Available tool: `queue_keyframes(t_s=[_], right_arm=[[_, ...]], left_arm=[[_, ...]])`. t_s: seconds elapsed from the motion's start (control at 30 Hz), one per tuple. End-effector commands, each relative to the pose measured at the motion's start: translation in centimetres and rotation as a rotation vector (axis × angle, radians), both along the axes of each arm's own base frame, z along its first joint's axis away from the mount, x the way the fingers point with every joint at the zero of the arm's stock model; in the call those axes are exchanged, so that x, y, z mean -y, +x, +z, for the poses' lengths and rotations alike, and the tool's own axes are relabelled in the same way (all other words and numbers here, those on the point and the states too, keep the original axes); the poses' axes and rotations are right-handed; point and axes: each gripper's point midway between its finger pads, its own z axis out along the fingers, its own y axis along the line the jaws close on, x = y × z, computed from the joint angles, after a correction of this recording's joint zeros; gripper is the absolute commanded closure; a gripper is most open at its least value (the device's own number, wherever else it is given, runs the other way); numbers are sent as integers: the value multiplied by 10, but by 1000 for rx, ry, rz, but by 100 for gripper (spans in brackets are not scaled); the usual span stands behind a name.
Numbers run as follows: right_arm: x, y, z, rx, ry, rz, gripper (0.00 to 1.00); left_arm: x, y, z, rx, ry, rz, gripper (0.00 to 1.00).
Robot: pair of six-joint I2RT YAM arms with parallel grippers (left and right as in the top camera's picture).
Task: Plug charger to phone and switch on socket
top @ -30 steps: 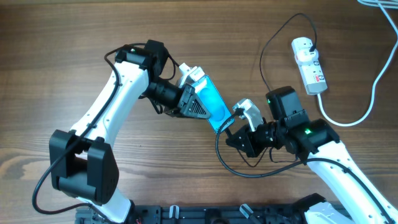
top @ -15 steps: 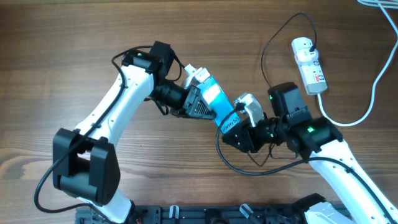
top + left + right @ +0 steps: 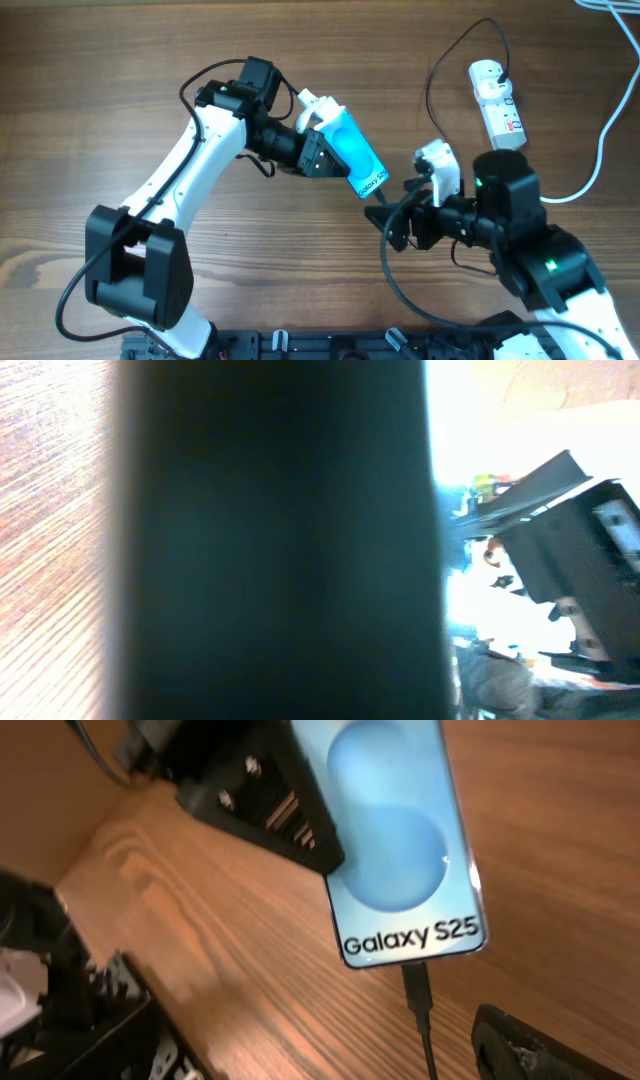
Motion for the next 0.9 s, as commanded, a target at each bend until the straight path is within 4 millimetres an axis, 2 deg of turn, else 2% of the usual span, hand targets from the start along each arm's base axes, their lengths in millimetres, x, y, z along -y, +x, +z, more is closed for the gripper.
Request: queue_keyframes(t_s=[0.0,0.13,0.27,0.43,0.57,0.87], right_arm=[[21,6,30,79,25,-165,0],[29,0,38,98,36,-201,1],[38,-2,25,53,-8,-245,1],[40,-6,19,6,-9,-267,1],[44,-15,5,-81,-24,-291,0],[54,-40,-22,-273,-62,-351,1]], left_arm=[[6,0,-6,9,-3,-21,96],[11,13,-36,-21,8,-21,96],[8,17,-76,-89,80,-19,96],[7,23,-106,-111,122,-14,96],[3,29,-132,-101,180,-10,96],[-8,53,-145,-51,193,46,96]])
